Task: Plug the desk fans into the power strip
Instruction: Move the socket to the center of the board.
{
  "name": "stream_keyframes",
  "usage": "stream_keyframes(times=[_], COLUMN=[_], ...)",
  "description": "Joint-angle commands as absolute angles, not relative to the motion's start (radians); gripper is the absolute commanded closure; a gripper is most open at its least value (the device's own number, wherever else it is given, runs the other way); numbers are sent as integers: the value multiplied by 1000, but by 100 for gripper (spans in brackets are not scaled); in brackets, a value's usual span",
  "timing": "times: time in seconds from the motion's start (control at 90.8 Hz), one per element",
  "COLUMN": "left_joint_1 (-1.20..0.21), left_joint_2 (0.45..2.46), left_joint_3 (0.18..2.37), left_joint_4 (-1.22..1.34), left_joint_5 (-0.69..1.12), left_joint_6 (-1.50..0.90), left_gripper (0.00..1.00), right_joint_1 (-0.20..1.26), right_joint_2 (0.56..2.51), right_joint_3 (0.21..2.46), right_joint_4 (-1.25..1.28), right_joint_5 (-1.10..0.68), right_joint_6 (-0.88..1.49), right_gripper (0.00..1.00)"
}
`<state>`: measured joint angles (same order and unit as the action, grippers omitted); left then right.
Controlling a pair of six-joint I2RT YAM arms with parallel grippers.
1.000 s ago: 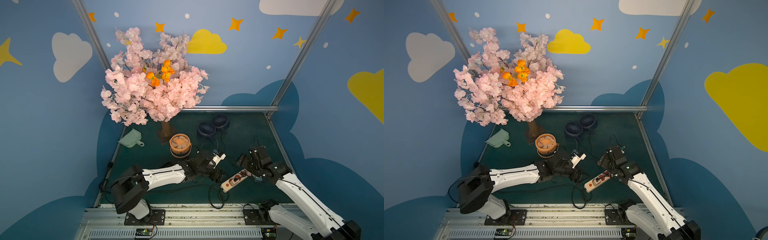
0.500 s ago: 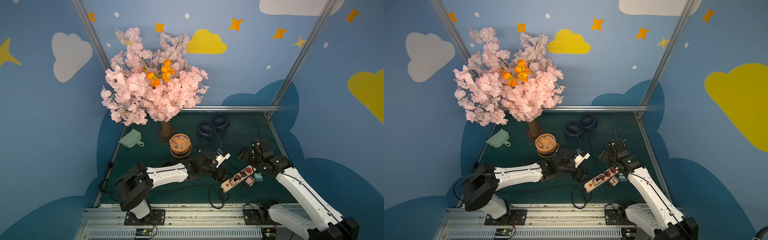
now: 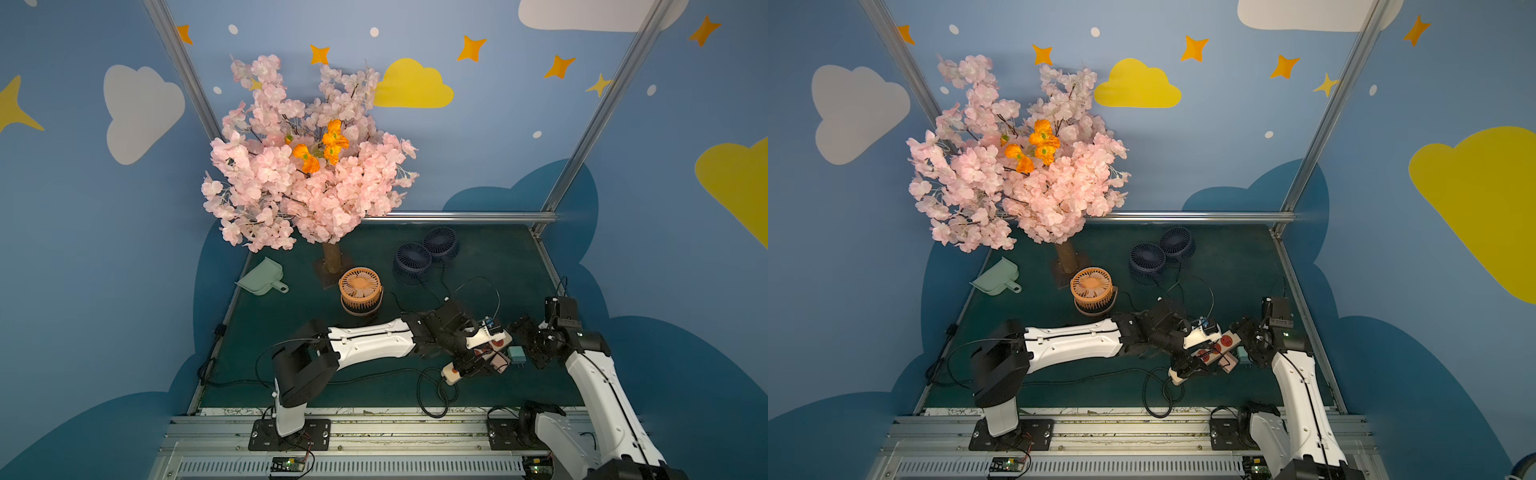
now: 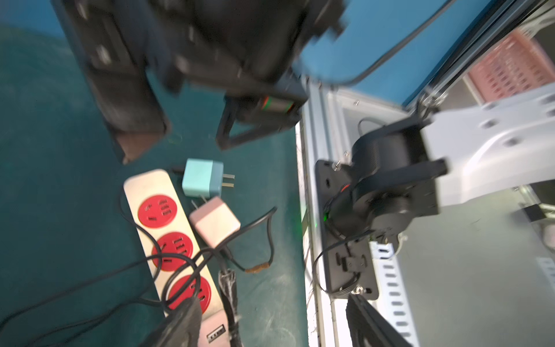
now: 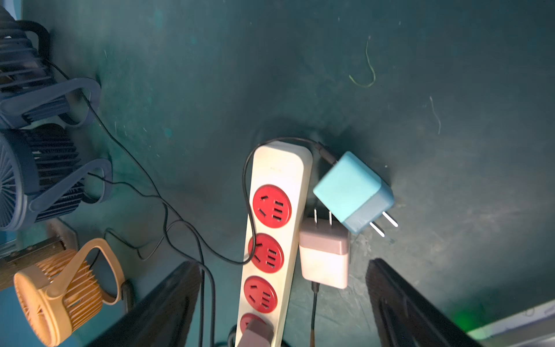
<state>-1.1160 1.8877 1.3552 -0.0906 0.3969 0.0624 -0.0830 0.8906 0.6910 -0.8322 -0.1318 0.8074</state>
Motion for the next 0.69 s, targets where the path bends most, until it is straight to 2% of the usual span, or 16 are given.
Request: stream_keyframes(times=[0.0,0.055,0.209,0.286,0.419,0.507,0.683], left_joint_1=[-1124,-1131,-1132,-1127,-1125,-1118,-1068], left_joint_2=[1934,1959,1972,1952,1912,1884,1792], left_joint_3=[1408,1424,1411,1387,1326,1275,1184], left_joint_4=[-143,-143,-120,-89,-34,-23,-25], left_joint_5=[314,263,72,68,124,134,168], left_joint_6=[98,98,93,114,174,215,287], left_gripper=[21,28,58,73,90,97,97], right_joint_1=[-95,-96,-94,-87,-68,-42,59], right_joint_2=[858,853,837,828,821,825,836], right_joint_3=[684,685,694,699,704,706,700], right_joint_4=[-853,-847,-842,-846,-849,-848,-810], right_joint_5=[-193,-221,-281,-284,-272,-259,-229], right_joint_6=[791,789,765,746,729,726,767], right_gripper=[9,10,13,14,15,16,18])
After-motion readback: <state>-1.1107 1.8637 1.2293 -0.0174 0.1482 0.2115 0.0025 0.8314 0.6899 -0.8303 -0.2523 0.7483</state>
